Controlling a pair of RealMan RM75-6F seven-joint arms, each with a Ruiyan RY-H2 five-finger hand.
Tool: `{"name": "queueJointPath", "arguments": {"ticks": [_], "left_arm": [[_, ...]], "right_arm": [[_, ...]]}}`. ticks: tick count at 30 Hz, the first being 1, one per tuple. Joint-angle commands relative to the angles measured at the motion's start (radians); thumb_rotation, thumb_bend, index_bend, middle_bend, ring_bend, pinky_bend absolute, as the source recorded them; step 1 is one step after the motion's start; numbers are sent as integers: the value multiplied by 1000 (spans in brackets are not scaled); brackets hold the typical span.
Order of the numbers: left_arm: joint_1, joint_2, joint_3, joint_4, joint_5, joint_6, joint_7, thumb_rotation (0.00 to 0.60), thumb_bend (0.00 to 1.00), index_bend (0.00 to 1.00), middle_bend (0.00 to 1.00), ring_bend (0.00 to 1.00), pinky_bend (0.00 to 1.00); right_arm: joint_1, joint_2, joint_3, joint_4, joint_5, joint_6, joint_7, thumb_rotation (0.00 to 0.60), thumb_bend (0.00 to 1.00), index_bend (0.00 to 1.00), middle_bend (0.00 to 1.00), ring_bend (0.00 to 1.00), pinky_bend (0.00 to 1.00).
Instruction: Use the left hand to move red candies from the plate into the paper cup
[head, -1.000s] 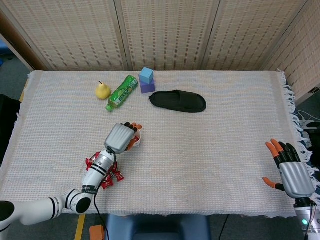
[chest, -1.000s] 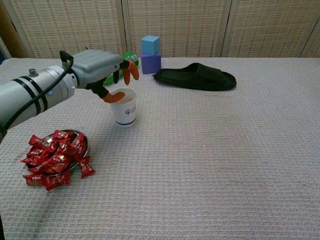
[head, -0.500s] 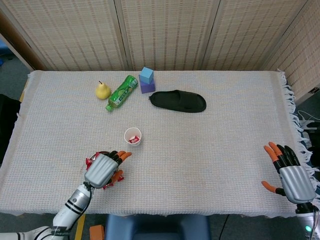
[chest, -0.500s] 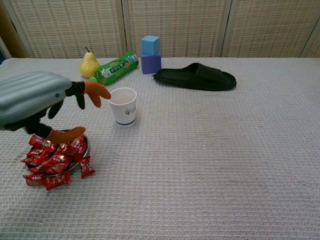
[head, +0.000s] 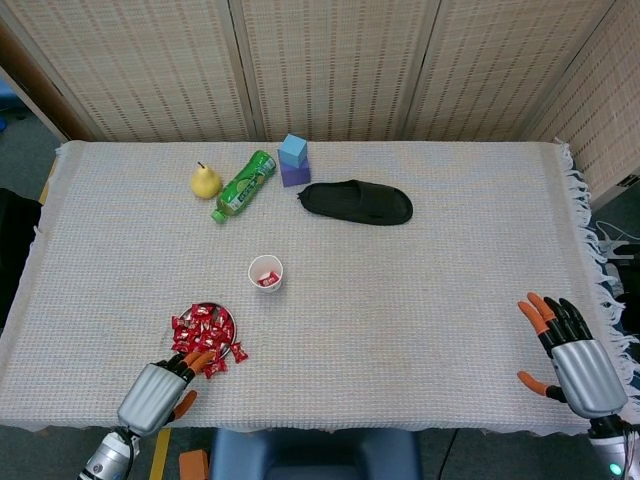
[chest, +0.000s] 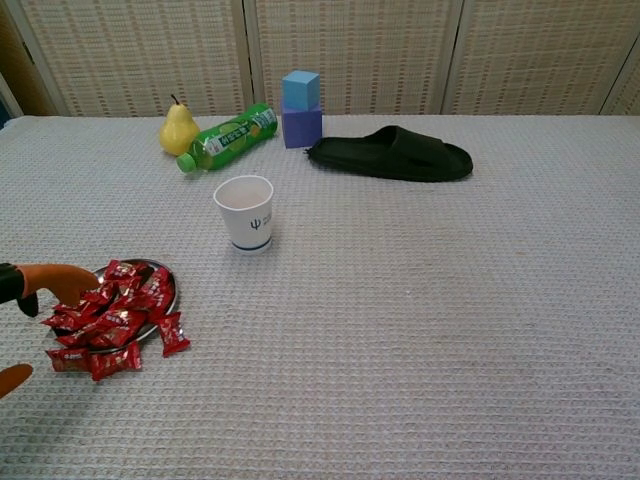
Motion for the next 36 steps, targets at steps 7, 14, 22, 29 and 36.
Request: {"name": "queueJointPath", "arguments": {"ticks": [7,14,22,29,36], "left_arm": [[100,-30,-22,184,-6,54,-227,600,391,174,289,379,716],[128,-68,-23,238,14,31,-278,600,391,187,311,398,731],[131,-165,-77,309,38,13,-231,600,392,188,313,422,751],[125,-219,-119,365,60,20,-187,600,392,188,313,427,751],[123,-266,-133,431,59,-5,-180,600,394,190,326,434,753]], "right_arm": [[-5,-5,-7,-5,-14,7,-17,600,44,0,0,0,0],[0,-11,-7,-8,-15,-5,-32,600,44,0,0,0,0],[5,-12,-9,-10,-22,-11,-37,600,44,0,0,0,0],[4,-11,-11,-8,-24,-8,-34,600,44,0,0,0,0],[4,-12,-11,-10,-23,-9,-42,600,44,0,0,0,0]]}}
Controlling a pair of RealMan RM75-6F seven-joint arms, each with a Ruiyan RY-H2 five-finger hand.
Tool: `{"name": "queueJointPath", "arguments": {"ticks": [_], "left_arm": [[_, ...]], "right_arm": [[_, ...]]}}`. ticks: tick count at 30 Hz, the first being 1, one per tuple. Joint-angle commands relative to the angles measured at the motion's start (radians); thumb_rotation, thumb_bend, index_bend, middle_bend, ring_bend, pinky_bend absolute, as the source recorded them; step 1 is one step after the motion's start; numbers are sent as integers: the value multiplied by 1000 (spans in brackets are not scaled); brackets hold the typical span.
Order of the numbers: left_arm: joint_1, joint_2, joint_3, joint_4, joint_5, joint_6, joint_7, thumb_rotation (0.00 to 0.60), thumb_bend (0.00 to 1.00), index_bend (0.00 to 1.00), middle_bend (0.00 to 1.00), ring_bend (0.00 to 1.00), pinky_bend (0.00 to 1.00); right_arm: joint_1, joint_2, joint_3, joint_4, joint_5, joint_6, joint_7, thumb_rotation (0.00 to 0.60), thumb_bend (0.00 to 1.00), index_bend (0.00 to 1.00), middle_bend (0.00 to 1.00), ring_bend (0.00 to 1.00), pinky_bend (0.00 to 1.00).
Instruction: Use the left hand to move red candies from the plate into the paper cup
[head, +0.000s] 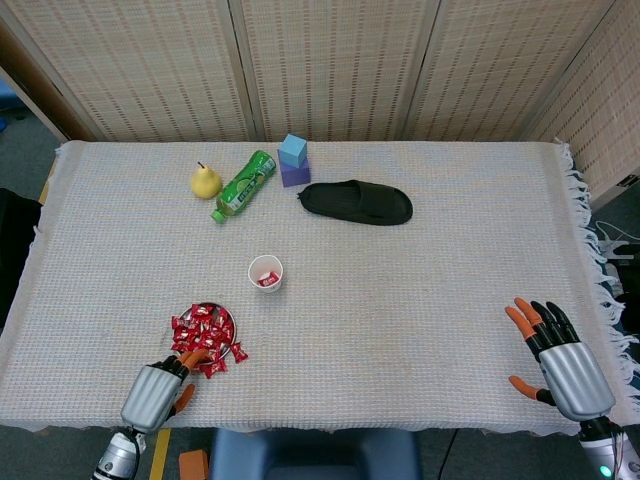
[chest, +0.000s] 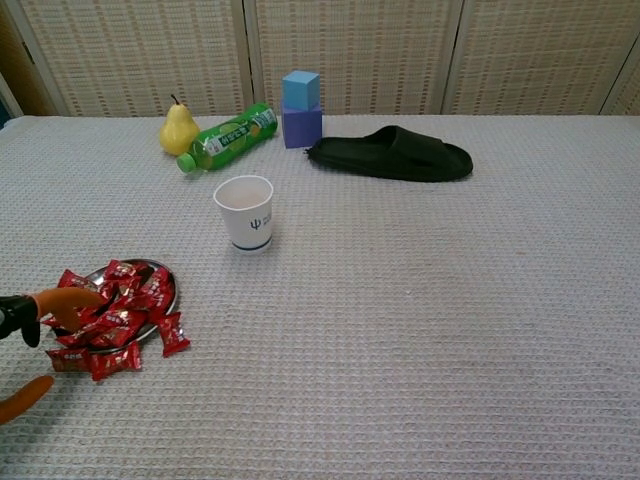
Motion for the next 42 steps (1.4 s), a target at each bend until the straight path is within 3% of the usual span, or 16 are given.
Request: {"name": "queueJointPath", "arguments": {"ticks": [1,12,42], "left_arm": [[-4,-27,-10,33,2,-13,14,600,396,191,331,435,754],[-8,-93,-22,148,10,-34,94,600,403,204,352,435,772],[28,-149,-13,314,49,47,51,600,406,268,424,452,798]], "right_arm": [[0,0,-1,-1,0,-2,-1,600,44,0,0,0,0],[-4,6,1,0,5,6,7,600,44,0,0,0,0],[-2,2,3,-9,15,-6,-12,600,44,0,0,0,0]]}}
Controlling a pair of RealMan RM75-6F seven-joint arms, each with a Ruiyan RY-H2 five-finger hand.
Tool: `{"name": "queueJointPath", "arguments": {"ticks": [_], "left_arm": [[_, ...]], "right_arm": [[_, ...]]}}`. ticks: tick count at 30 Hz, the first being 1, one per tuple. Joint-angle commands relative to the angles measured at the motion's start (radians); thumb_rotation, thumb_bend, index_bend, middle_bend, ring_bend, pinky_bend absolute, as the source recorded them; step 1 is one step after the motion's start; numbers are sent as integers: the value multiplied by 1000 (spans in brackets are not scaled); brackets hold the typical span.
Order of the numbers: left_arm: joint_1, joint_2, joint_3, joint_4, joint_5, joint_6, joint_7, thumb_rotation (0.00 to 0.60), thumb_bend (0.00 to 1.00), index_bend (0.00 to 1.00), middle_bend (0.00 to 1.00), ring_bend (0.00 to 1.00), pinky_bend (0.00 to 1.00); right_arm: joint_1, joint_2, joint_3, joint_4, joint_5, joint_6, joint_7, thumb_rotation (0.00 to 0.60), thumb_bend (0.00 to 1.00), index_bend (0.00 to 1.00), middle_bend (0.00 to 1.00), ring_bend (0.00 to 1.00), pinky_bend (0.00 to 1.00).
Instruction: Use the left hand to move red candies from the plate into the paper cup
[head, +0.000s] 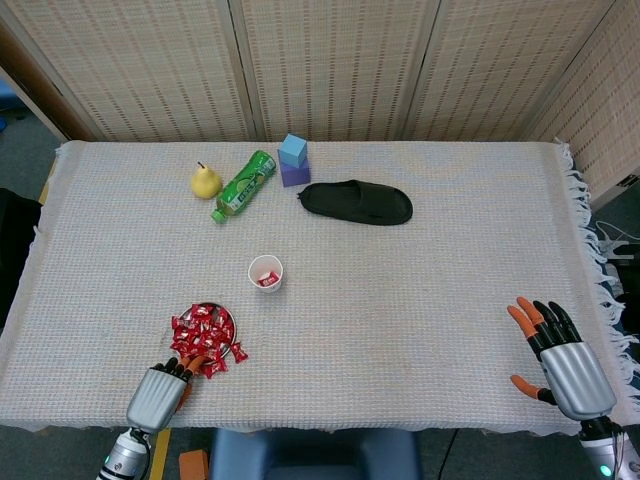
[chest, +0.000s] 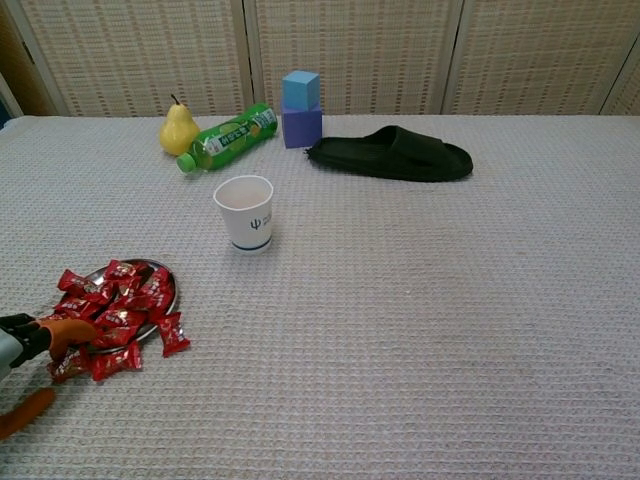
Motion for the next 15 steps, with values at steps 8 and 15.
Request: {"name": "queueJointPath", "arguments": {"ticks": [8,15], "left_arm": [[-5,-21,-8,17,10,18,6,600,408,294,444,476,828],[-11,-36,-2,17,2,-28,52,600,408,297,436,478,830]], "right_arm": [[0,-2,2,1,0,3,2,600,44,0,0,0,0],[-2,-1,2,2,0,6,2,600,44,0,0,0,0]]}}
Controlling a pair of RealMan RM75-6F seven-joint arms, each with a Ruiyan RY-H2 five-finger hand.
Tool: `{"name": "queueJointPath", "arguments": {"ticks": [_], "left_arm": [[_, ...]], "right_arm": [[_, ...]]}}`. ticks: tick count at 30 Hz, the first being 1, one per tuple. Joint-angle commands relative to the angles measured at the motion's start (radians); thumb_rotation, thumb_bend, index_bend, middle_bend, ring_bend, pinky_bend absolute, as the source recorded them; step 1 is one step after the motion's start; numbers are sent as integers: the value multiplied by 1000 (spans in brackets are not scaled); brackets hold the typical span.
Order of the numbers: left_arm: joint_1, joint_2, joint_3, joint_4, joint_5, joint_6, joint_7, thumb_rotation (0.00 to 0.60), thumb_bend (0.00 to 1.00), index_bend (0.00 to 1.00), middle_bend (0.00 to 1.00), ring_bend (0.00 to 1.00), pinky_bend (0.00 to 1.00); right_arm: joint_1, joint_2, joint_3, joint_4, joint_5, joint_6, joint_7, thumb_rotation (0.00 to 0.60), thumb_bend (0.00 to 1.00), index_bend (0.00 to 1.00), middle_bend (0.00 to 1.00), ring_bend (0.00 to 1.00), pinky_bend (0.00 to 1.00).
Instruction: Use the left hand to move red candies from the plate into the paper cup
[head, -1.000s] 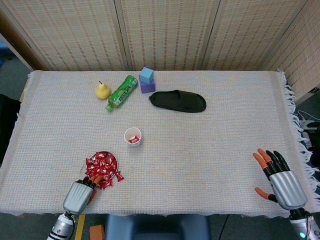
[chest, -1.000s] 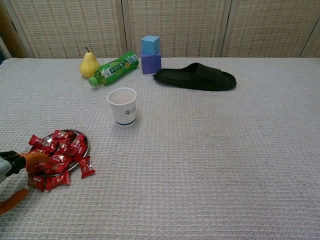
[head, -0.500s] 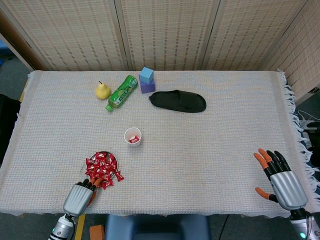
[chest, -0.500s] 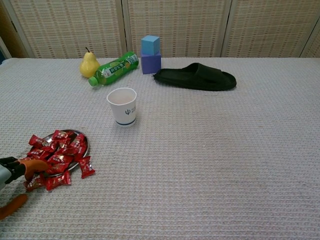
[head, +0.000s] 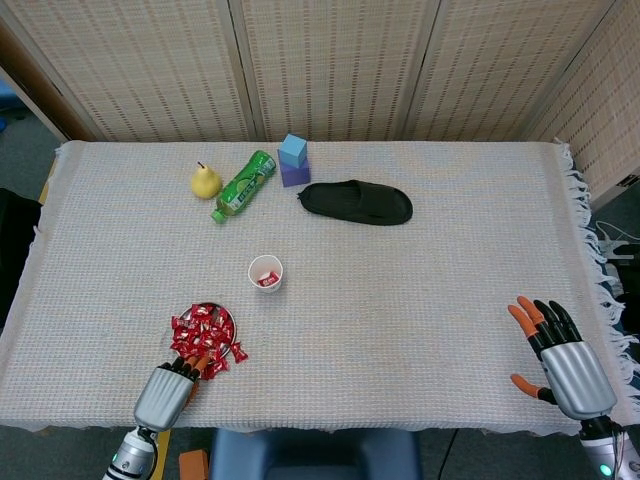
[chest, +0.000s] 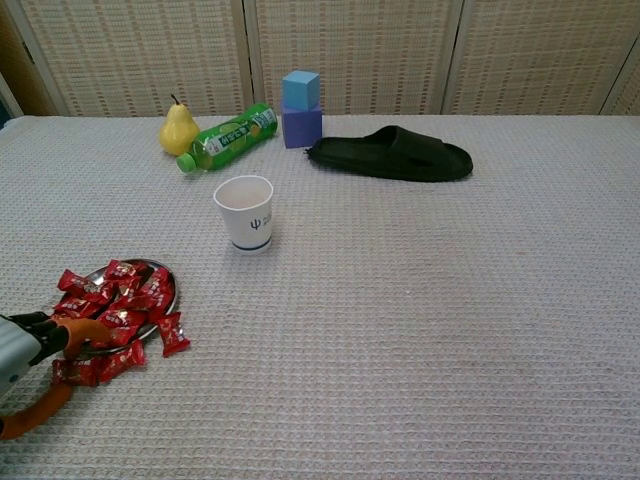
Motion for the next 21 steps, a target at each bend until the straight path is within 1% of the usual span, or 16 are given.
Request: {"name": "queueJointPath", "arguments": {"ticks": [1,6,14,21], "left_arm": [[-3,-6,-1,0,-14,-32,34,600,408,301,433,478,829],[-5,-10,-5,-2,-13,-30,57,600,407,363,432,480,846],[-5,-13,-7,5,-7,-10,49,600,406,471,522,535,872],[-4,-12,-7,12,-9,-8,51,600,408,501,558,552,881]], "right_arm": [[-2,1,0,1,-1,5,2,600,44,0,0,0,0],[-1,0,1,4,-3,5,2,600,44,0,0,0,0],[2,0,-1,2,-3,-2,4,600,44,0,0,0,0],[5,1,-3,2,-5,-7,6,600,44,0,0,0,0]]}}
